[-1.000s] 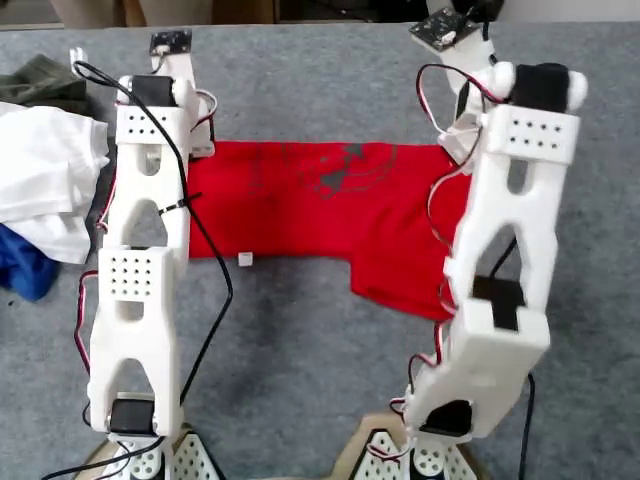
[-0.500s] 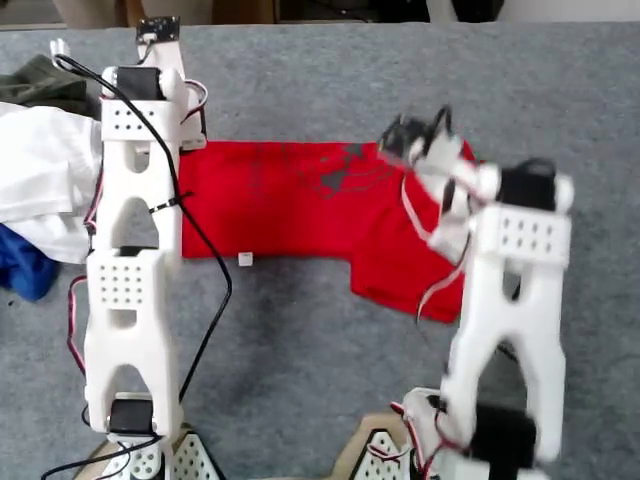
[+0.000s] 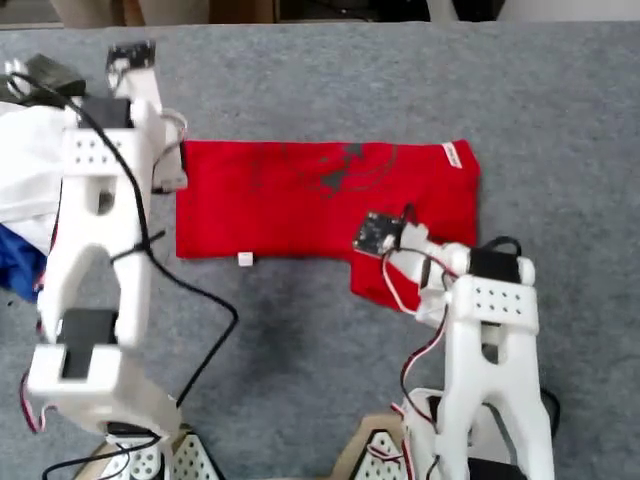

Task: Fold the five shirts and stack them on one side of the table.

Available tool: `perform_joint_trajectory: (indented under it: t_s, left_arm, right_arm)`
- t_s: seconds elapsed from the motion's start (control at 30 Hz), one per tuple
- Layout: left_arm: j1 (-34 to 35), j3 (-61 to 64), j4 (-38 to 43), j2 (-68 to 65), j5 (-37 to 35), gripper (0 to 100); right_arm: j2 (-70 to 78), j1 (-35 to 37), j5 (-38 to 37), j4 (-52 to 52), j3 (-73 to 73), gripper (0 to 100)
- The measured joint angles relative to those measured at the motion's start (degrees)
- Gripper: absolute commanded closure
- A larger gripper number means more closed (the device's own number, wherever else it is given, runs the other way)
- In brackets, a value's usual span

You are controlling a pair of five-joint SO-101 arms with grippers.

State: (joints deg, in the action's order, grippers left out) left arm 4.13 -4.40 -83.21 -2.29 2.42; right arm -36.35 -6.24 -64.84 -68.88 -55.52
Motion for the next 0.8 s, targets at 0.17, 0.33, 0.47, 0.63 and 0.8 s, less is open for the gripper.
perform_joint_trajectory:
  t_s: [0.17,0.33,0.47,0.63,0.8]
  left_arm:
    - [-0.1,30.1,19.9,14.5,0.3,98]
    - [1.4,48.8,39.0,18.8,-2.4,98]
    - [3.6,52.7,47.6,17.3,-2.8,98]
    - [3.7,51.7,49.3,11.8,-2.9,98]
    - [4.0,47.6,46.8,7.4,-3.0,98]
  right_arm:
    - [0.0,1.5,-0.6,1.5,-0.8,87.1]
    - [0.0,5.5,0.8,1.5,-1.0,76.9]
    - [0.0,8.5,1.3,1.5,-2.6,79.0]
    - [0.0,9.1,1.4,1.8,-5.1,81.2]
    - [-0.3,9.1,1.4,5.5,-7.9,81.1]
